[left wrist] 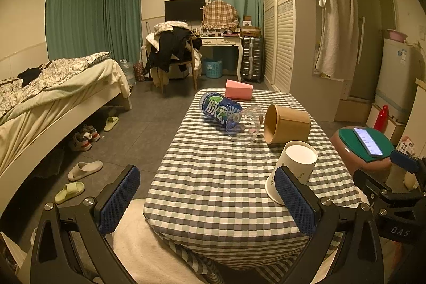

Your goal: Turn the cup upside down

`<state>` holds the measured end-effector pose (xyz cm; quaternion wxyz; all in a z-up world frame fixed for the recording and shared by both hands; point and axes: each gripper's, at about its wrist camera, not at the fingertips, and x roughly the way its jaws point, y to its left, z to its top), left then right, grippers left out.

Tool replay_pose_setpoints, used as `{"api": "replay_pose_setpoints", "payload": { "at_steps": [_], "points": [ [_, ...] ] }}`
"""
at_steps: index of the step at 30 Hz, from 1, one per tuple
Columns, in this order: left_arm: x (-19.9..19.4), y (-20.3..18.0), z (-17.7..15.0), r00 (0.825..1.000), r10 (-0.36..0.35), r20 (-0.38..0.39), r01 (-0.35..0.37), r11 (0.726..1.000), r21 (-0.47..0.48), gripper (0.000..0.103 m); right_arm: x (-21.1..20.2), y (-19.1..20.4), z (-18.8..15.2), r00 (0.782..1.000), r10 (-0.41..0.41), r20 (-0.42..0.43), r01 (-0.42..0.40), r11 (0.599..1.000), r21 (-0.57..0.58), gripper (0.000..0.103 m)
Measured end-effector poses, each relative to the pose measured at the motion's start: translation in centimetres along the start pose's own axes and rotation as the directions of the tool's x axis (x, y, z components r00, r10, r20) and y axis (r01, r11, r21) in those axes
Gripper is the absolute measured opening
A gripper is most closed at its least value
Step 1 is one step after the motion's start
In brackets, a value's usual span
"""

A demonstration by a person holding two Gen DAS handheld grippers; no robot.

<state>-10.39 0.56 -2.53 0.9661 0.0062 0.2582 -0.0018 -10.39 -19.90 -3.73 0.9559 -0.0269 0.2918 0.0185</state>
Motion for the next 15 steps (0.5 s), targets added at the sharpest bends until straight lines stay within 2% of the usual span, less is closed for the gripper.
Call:
{"api": "replay_pose_setpoints", "payload": {
  "at_steps": [15],
  "points": [
    [-0.08,0.83,-0.64,1.0,0.012,-0.008,-0.012,1.0,0.004,0.103,0.19,0.0,-0.07,1.0,0.001,-0.011,-0.001,1.0,0.001,0.103]
  ]
}}
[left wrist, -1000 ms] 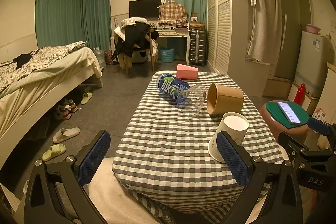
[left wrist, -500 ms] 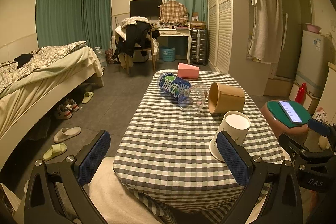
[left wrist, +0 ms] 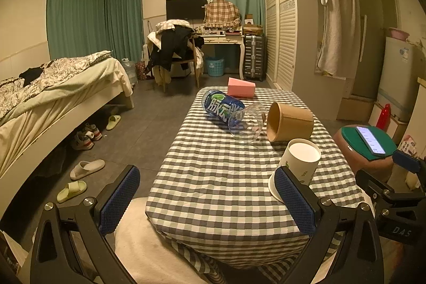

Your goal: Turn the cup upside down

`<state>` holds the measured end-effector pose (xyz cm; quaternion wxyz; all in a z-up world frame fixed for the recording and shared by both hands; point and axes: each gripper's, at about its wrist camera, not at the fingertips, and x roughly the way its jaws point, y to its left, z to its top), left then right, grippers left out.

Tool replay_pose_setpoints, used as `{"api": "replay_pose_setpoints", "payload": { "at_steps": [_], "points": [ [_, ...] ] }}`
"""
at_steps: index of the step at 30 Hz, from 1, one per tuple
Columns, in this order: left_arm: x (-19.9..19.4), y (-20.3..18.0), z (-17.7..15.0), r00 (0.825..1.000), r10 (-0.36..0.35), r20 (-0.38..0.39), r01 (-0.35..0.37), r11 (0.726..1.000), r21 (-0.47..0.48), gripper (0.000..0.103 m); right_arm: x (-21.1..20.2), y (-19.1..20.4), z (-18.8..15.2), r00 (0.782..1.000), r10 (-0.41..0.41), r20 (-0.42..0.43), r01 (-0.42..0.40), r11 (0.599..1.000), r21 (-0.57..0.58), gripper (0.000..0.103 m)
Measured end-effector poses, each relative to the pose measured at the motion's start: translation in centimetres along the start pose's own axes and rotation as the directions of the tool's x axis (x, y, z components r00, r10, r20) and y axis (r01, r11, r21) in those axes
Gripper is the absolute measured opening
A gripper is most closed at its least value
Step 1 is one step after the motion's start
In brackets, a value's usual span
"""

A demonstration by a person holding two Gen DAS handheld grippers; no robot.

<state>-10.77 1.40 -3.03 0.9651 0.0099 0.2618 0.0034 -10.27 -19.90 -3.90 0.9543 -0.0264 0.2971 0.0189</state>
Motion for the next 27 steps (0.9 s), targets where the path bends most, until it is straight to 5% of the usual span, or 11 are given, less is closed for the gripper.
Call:
{"api": "replay_pose_setpoints", "payload": {
  "at_steps": [27],
  "points": [
    [-0.19,0.56,-0.15,1.0,0.004,0.002,-0.004,1.0,0.015,0.103,0.41,0.17,0.07,1.0,0.007,-0.009,-0.007,1.0,-0.014,0.103]
  ]
}}
